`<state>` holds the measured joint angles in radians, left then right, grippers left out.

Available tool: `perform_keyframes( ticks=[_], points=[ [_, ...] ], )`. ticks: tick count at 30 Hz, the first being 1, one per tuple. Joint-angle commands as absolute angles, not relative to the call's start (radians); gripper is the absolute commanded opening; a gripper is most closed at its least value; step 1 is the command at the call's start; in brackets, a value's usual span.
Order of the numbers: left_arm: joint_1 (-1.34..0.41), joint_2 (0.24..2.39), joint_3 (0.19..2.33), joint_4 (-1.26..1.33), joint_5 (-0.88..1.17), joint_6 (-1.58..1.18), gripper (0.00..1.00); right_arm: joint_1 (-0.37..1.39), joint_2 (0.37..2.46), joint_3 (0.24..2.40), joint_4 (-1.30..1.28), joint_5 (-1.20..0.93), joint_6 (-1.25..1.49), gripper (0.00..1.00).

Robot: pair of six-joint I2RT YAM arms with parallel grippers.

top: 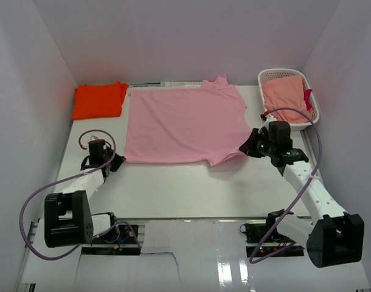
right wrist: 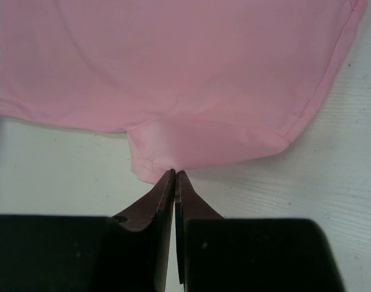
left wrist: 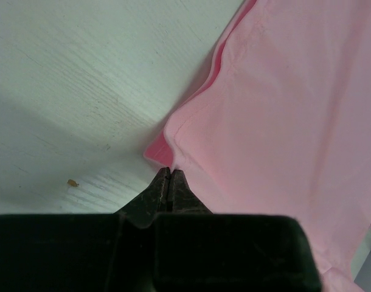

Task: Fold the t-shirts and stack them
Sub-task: Grap the side of the flattened tshirt closest away from the robot with both arms

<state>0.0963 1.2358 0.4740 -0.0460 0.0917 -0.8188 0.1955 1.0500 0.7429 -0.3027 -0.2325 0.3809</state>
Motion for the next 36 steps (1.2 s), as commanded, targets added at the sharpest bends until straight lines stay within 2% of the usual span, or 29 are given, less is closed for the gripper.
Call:
perform_keyframes(
  ticks=[1,36],
  points=[
    [0.097,1.239,0.512,-0.051,0.069,-0.816,0.00,0.186,1.077,0.816,-0.310,-0.245,0.347,0.08],
    [0.098,1.348,0.699,-0.077,0.022,-0.839,0.00,0.137,1.301,1.031,-0.299,-0.244,0.322,0.08]
  ],
)
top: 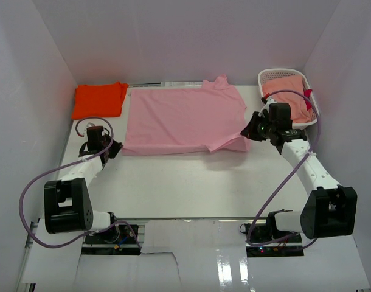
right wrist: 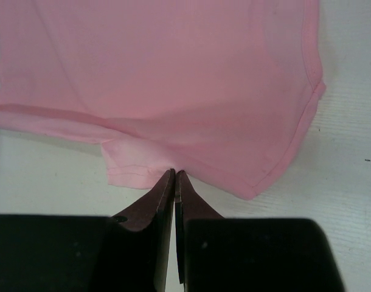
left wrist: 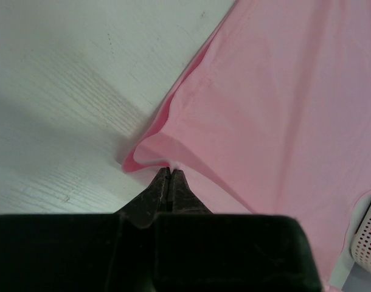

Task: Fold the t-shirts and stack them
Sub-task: Grap the side of the flattened tshirt closest away from the robot with both arms, then fold the flattened tshirt in 1/3 of the way

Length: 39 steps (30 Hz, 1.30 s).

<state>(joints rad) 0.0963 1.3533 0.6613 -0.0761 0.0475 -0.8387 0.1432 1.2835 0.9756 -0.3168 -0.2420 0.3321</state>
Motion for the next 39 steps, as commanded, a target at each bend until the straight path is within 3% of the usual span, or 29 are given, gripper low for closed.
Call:
perform_keyframes(
  ticks=[1,39],
  points=[
    [0.098,1.354,0.709,-0.075,0.021,-0.838,0.00,0.135,1.305,1.040,-0.298,-0.245,0.325,0.08],
    [0.095,1.569,0.972,-0.095,0.049,-0.831,0.00,0.133,1.545,1.279,-0.281,-0.245,0.354,0.08]
  ],
)
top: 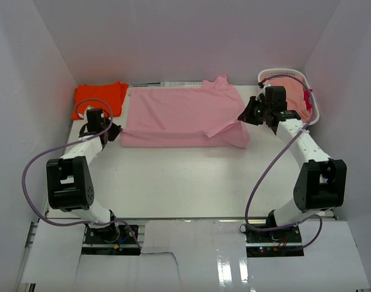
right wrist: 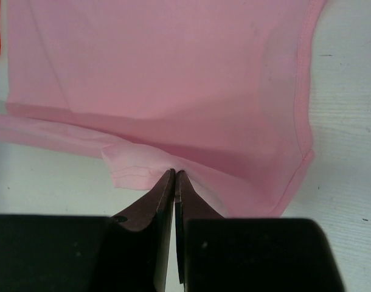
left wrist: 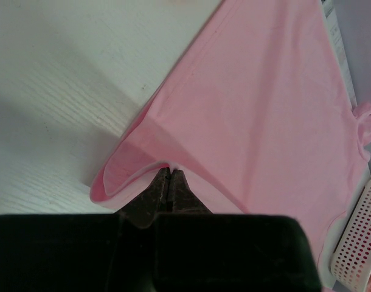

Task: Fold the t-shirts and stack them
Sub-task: Fold the flattened tshirt in 1/3 of the way

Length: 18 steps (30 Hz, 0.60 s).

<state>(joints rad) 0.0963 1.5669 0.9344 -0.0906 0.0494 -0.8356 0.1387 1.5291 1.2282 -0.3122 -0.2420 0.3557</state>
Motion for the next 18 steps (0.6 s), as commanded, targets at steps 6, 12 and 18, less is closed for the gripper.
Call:
perform_keyframes(
  ticks=[6,12,18],
  points=[
    [0.091,1.606,1.005,-0.095,0.049,-0.834,0.00,0.133,1.586,1.311,-0.279,-0.249,0.354,0.08],
    [0.086,1.623,1.032,-0.098,0.037,-0.831,0.00,0.133,1.611,1.350,-0.281,-0.236,0.359,0.08],
    [0.080,1.647,1.063,-0.104,0.035,-0.831,0.00,0.127,1.638,1.384,-0.288,-0.244,0.364,0.08]
  ],
)
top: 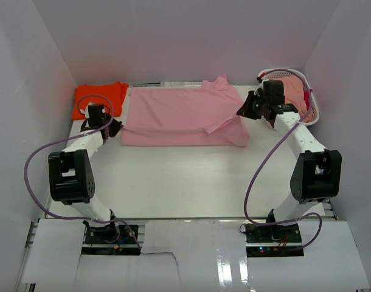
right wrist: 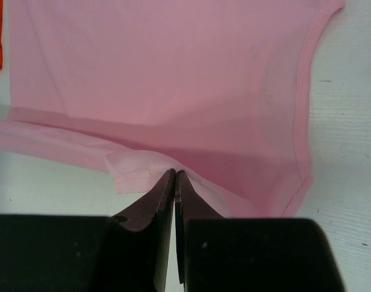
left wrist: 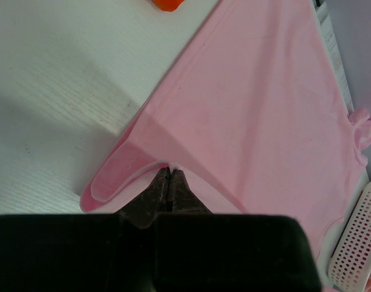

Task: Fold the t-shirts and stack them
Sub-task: Fold the flattened tshirt in 1/3 of the way

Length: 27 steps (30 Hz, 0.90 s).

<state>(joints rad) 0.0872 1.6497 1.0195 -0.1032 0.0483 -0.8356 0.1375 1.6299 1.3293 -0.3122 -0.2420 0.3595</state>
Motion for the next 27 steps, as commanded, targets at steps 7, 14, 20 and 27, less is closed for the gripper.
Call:
perform_keyframes(
  ticks=[7,14,20,27],
  points=[
    [0.075,1.670,1.100,-0.113,0.029,-0.833,0.00,0.120,1.667,1.410,-0.288,-0.252,0.367,0.08],
    [0.074,1.700,1.120,-0.115,0.025,-0.834,0.00,0.114,1.713,1.445,-0.287,-0.265,0.370,0.08],
    [0.068,1.729,1.137,-0.115,0.023,-0.836,0.00,0.114,1.747,1.468,-0.284,-0.268,0.370,0.08],
    [0.054,1.759,1.146,-0.110,0.015,-0.839,0.00,0.114,1.787,1.497,-0.285,-0.270,0.370,0.08]
  ],
)
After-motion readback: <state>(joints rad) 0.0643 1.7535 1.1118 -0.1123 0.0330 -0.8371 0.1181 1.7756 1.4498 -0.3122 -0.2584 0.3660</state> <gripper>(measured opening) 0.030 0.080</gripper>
